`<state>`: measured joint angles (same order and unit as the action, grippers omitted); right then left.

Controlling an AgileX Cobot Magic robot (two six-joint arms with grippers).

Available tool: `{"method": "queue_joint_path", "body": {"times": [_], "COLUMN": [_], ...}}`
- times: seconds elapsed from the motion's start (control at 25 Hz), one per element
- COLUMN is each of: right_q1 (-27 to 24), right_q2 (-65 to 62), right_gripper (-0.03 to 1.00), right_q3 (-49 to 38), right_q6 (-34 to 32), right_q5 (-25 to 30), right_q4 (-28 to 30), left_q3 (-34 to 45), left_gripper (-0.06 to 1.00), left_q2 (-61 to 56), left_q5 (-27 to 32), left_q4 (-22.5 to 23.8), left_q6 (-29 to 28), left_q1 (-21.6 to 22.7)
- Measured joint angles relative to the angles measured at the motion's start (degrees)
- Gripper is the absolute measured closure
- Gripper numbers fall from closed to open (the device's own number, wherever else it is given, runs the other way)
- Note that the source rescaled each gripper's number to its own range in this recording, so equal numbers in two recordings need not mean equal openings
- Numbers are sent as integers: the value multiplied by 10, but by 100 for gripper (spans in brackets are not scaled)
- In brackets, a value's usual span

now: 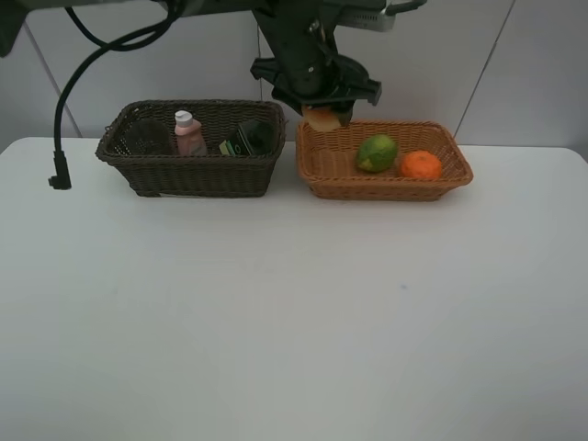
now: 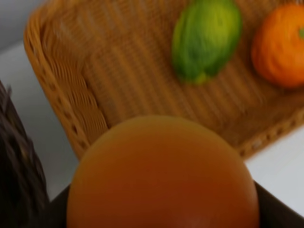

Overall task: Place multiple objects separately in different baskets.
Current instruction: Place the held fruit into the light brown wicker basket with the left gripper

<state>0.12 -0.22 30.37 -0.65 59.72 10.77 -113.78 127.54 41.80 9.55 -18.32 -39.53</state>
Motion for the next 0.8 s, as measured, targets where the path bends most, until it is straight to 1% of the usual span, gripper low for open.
{"method": "queue_joint_path", "body": {"times": [0.12,0.28,0.36,0.6,0.8], "right_q1": [0,0,0,0,0], "right_q2": [0,0,0,0,0], "right_gripper": [-1,-1,-1,-1,-1], "right_q3": [0,0,0,0,0], "right_q6": [0,0,0,0,0], "right_q5": [0,0,0,0,0], "right_q4": [0,-1,-1,-1,-1], "left_q3": [0,0,0,0,0], "left_gripper": [20,20,20,20,20], "left_q2": [20,53,71,118,143], "left_q5": [-65,-152,-181,-229,-245], "left_q4": [20,23,23,23,23], "left_q6": [0,0,3,13,13], "left_q1": [0,0,0,1,5]}}
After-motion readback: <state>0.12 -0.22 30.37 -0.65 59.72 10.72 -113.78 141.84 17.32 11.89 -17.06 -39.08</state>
